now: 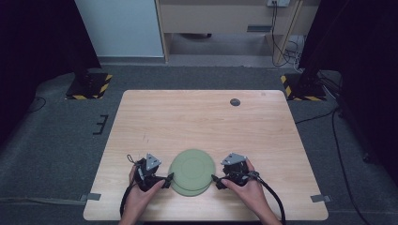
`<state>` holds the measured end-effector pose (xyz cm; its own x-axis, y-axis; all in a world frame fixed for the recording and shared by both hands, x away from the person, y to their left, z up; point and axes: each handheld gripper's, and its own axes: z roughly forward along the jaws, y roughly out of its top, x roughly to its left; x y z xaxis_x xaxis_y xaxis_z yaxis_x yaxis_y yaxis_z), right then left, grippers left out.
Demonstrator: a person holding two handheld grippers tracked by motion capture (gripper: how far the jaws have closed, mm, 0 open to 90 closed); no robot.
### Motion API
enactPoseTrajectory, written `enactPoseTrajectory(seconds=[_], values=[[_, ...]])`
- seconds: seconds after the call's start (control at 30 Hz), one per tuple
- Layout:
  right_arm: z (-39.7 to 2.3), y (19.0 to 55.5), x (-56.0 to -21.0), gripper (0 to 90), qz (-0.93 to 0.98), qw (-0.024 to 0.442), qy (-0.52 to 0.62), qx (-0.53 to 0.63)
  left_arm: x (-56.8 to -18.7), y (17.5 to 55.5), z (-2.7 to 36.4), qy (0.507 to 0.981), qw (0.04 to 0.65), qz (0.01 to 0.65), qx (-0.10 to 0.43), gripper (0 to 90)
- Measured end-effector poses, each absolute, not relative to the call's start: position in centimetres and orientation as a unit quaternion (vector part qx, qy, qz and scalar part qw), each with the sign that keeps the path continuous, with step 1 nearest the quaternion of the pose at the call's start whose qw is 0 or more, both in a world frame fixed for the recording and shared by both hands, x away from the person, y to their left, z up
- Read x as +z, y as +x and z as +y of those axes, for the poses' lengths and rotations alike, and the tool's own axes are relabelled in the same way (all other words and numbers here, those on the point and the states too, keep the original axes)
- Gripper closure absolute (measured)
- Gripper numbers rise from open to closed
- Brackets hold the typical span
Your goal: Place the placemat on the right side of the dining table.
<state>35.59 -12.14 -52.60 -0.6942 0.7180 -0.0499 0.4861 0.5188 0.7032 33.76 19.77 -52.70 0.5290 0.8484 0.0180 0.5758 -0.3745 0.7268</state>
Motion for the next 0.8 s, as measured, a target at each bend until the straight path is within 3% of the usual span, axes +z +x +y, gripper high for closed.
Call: enactPoseTrajectory(seconds=[0.8], values=[[-11.99,36.35,-52.57,3.3,0.846,0.175,0.369,0.343,-52.76,34.31,19.40,0.800,0.341,0.450,0.204,2.7]])
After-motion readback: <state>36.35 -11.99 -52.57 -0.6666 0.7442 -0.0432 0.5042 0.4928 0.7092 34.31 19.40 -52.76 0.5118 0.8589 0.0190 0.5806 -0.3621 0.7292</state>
